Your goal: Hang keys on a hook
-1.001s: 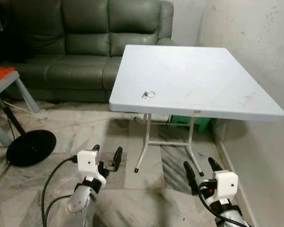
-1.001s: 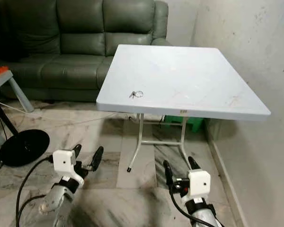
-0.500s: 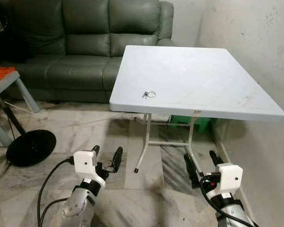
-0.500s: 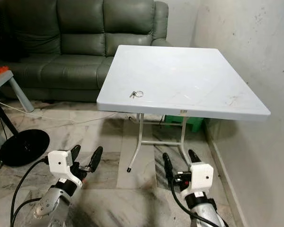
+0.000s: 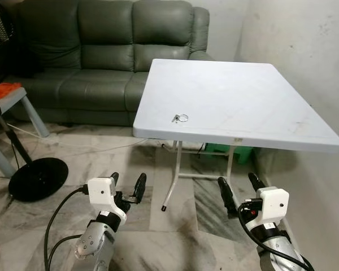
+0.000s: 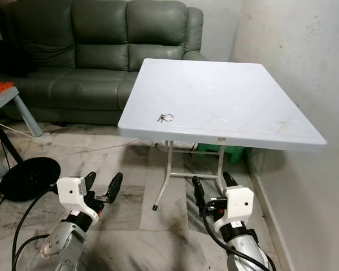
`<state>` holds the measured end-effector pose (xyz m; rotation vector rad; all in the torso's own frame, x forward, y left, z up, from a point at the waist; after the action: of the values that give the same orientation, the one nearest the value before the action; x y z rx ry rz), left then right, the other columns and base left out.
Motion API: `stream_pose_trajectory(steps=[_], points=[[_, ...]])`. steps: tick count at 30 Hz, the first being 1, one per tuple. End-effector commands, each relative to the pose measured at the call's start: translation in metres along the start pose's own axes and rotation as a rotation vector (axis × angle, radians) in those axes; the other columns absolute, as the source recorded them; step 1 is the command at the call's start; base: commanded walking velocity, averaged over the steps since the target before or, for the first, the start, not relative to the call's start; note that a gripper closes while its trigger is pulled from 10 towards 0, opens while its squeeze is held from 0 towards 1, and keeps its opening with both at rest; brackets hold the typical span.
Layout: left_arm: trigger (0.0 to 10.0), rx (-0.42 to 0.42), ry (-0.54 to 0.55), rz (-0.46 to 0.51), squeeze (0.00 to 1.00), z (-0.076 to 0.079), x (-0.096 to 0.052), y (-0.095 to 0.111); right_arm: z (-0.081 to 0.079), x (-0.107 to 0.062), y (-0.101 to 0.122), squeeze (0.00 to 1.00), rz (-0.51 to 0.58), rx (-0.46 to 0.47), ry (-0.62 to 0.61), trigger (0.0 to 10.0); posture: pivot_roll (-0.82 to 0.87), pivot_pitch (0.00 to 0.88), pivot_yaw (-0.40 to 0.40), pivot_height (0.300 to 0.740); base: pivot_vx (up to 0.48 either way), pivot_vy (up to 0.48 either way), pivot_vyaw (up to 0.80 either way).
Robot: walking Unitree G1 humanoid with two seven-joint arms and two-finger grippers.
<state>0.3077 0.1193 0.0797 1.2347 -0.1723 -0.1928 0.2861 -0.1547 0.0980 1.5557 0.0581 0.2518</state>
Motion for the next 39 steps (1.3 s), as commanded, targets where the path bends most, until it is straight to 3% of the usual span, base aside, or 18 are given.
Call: stream_pose_trajectory(steps=[1,24,34,36,39], points=[[10.0,-0.011,-0.006,0.014,0.00,0.0065,0.0044,0.0045,0.0011,0.0020,0.0062,0.00,0.014,-0.006,-0.002,10.0,0.02,0.000,-0.028,0.740,0.315,0.000,0.00],[10.0,0.007,-0.015,0.006,0.00,0.0101,0.0088,0.0049,-0.0010,0.0071,0.0062,0.00,0.008,-0.011,0.015,10.0,0.03,0.000,-0.029,0.740,0.307,0.000,0.00],[10.0,0.005,-0.021,0.001,0.00,0.0132,0.0098,0.0032,-0.0029,0.0090,0.0060,0.00,0.002,-0.055,0.033,10.0,0.03,0.000,-0.032,0.740,0.292,0.255,0.00],[10.0,0.005,-0.022,0.001,0.00,0.0135,0.0100,0.0033,-0.0044,0.0090,0.0059,0.00,-0.001,-0.084,0.046,10.0,0.03,0.000,-0.034,0.740,0.287,0.264,0.80],[10.0,0.006,-0.022,0.001,0.00,0.0136,0.0104,0.0033,-0.0044,0.0088,0.0043,0.00,-0.006,-0.056,0.039,10.0,0.03,0.000,-0.034,0.740,0.289,0.273,0.80]])
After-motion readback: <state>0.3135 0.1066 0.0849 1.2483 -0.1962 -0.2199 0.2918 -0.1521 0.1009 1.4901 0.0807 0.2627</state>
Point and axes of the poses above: a point about 5 cm out from each wrist's last joint towards the gripper, its own x axis pointing out of the wrist towards the gripper, its own y axis along the axis of the wrist's last joint, z = x × y, the point moved 5 cm from there along x, pointing out of the wrist towards the gripper, and after that the axes turned 3 degrees about -x, right-handed, at the moved point
